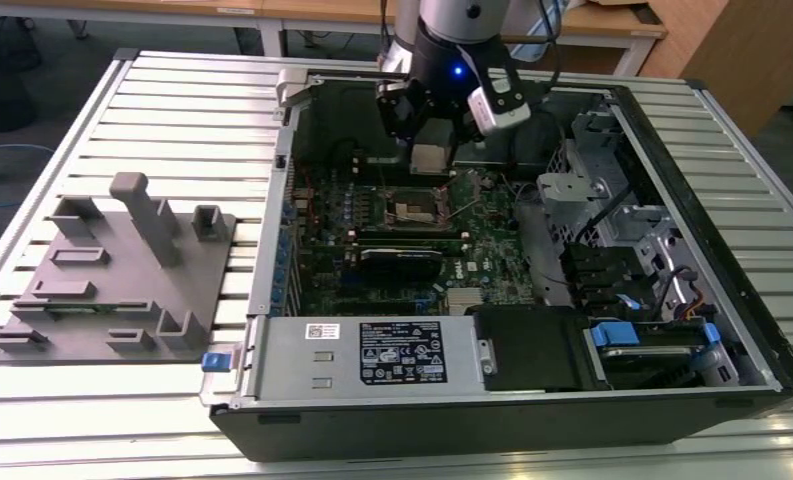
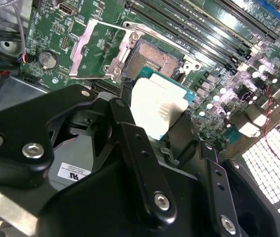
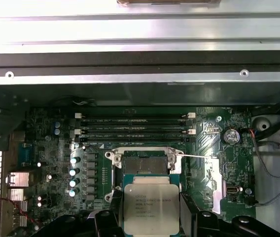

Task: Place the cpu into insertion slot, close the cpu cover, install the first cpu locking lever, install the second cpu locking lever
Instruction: 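Place the cpu into insertion slot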

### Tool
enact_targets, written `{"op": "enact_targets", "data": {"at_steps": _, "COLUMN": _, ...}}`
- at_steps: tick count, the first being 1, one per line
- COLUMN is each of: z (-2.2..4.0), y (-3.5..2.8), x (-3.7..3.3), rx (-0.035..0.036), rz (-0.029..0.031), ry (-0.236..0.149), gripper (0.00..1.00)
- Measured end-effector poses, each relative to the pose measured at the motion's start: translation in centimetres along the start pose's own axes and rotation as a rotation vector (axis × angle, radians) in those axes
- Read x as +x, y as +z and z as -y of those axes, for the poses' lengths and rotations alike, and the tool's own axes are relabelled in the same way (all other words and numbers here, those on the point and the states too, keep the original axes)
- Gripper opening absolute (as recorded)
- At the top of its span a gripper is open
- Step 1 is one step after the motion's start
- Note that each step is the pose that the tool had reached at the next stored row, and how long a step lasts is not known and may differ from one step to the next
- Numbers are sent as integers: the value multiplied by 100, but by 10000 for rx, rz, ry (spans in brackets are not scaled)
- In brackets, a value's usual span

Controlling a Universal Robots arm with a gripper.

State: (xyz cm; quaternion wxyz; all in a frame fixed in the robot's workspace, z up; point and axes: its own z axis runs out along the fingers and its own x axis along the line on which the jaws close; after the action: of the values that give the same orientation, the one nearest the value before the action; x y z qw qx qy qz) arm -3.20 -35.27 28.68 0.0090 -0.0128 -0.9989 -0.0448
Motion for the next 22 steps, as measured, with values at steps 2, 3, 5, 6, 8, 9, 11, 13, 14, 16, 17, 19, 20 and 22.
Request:
{"op": "enact_targets", "data": {"at_steps": 2, "z": -3, "y": 8, "x": 4, "rx": 1, "rz": 0, "ry": 2, "gripper": 54}}
{"op": "enact_targets", "data": {"at_steps": 3, "z": -4, "y": 15, "x": 5, "rx": 0, "rz": 0, "ry": 0, "gripper": 54}}
{"op": "enact_targets", "data": {"at_steps": 5, "z": -5, "y": 35, "x": 11, "rx": 1, "rz": 0, "ry": 0, "gripper": 54}}
{"op": "enact_targets", "data": {"at_steps": 6, "z": -5, "y": 46, "x": 13, "rx": 2, "rz": -1, "ry": 0, "gripper": 54}}
{"op": "enact_targets", "data": {"at_steps": 8, "z": -4, "y": 71, "x": 18, "rx": 1, "rz": -1, "ry": 0, "gripper": 54}}
{"op": "enact_targets", "data": {"at_steps": 9, "z": -3, "y": 84, "x": 19, "rx": 2, "rz": -1, "ry": 0, "gripper": 54}}
{"op": "enact_targets", "data": {"at_steps": 11, "z": -3, "y": 95, "x": 20, "rx": 4, "rz": -2, "ry": -1, "gripper": 54}}
{"op": "enact_targets", "data": {"at_steps": 13, "z": -3, "y": 95, "x": 21, "rx": 5, "rz": -2, "ry": -1, "gripper": 54}}
{"op": "enact_targets", "data": {"at_steps": 14, "z": -3, "y": 95, "x": 21, "rx": 4, "rz": -2, "ry": 0, "gripper": 54}}
{"op": "enact_targets", "data": {"at_steps": 16, "z": -4, "y": 99, "x": 21, "rx": 1, "rz": -1, "ry": 0, "gripper": 54}}
{"op": "enact_targets", "data": {"at_steps": 17, "z": -5, "y": 100, "x": 21, "rx": 1, "rz": -1, "ry": 0, "gripper": 54}}
{"op": "enact_targets", "data": {"at_steps": 19, "z": -7, "y": 105, "x": 23, "rx": 0, "rz": 0, "ry": 0, "gripper": 54}}
{"op": "enact_targets", "data": {"at_steps": 20, "z": -8, "y": 108, "x": 23, "rx": 1, "rz": 0, "ry": 0, "gripper": 54}}
{"op": "enact_targets", "data": {"at_steps": 22, "z": -8, "y": 122, "x": 24, "rx": 1, "rz": -1, "ry": -1, "gripper": 54}}
